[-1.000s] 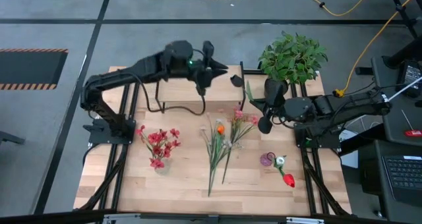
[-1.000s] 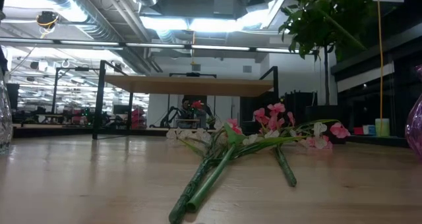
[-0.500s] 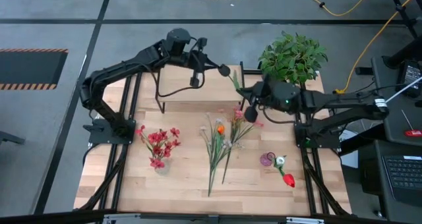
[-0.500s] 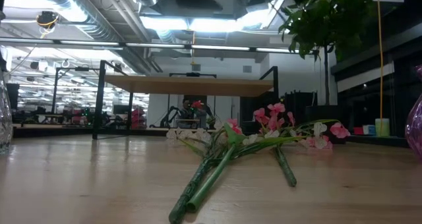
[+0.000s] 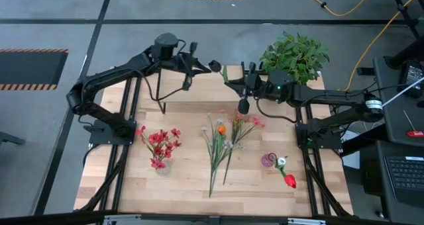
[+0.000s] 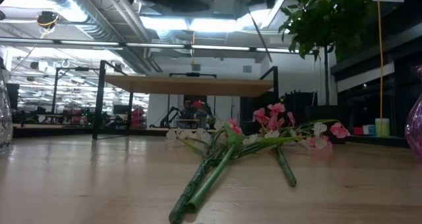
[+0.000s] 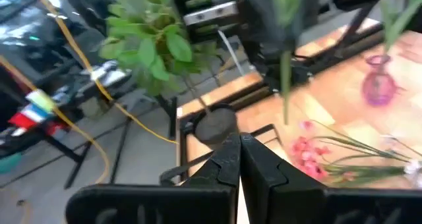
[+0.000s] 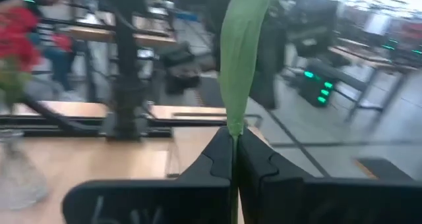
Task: Pick and place flowers into a vace then onto a shelf
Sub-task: Put the black flower into the pink vase
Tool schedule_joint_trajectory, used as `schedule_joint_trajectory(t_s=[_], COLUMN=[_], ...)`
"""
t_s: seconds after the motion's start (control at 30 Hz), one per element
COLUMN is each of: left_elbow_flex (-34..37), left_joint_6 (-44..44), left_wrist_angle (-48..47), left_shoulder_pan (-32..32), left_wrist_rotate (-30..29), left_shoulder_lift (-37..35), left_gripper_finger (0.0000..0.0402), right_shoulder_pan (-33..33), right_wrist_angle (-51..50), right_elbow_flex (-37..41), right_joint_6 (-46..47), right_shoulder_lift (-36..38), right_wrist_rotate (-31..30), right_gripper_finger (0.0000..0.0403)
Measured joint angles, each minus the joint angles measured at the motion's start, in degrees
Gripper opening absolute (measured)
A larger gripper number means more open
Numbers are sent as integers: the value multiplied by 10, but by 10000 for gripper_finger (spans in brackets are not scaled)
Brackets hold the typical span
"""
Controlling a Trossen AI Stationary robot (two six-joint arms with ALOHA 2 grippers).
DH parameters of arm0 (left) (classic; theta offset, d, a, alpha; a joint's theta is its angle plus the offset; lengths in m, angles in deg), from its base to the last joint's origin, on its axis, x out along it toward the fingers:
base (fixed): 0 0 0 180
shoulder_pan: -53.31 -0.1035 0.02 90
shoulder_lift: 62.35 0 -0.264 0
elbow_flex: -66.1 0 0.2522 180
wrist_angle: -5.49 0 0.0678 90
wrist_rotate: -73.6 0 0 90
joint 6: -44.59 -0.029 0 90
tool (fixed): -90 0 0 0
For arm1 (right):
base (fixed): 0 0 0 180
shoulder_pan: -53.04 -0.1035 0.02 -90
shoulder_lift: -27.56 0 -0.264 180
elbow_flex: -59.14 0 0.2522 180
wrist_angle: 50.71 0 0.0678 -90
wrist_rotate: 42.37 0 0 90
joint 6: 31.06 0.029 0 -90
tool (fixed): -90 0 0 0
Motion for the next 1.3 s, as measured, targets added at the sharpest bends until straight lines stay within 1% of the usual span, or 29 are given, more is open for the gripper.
schedule_joint_trajectory(t_s=[0.13, 0.2, 0.23, 0.33, 0.5, 0.6, 0.73, 0.97, 1.1, 1.3], left_elbow_flex=[75, 99, 106, 123, 129, 129, 129, 129, 129, 129], left_joint_6=[51, 74, 82, 110, 149, 152, 149, 148, 147, 147], left_wrist_angle=[128, 162, 165, 164, 164, 164, 164, 159, 150, 131], left_shoulder_pan=[-7, -7, -7, -4, 12, 30, 64, 116, 125, 118], left_wrist_rotate=[2, 9, 19, 29, 28, 28, 28, 27, 22, 22], left_shoulder_lift=[-40, -59, -66, -82, -85, -80, -79, -78, -78, -78], left_gripper_finger=[1, 1, 1, 1, 1, 1, 2, 19, 25, 26], right_shoulder_pan=[17, 29, 35, 41, 37, 24, 9, 7, 7, 7], right_wrist_angle=[64, 105, 125, 139, 139, 146, 156, 218, 221, 181], right_elbow_flex=[34, 51, 56, 61, 61, 61, 61, 61, 61, 61], right_joint_6=[-5, -5, -2, -1, 3, 4, 0, 1, 15, 17], right_shoulder_lift=[0, 0, 0, 0, -1, -8, -23, -36, -23, 15], right_wrist_rotate=[32, 61, 81, 128, 141, 157, 161, 158, 158, 158], right_gripper_finger=[0, 0, 0, 0, 0, 0, 0, 0, 0, 0])
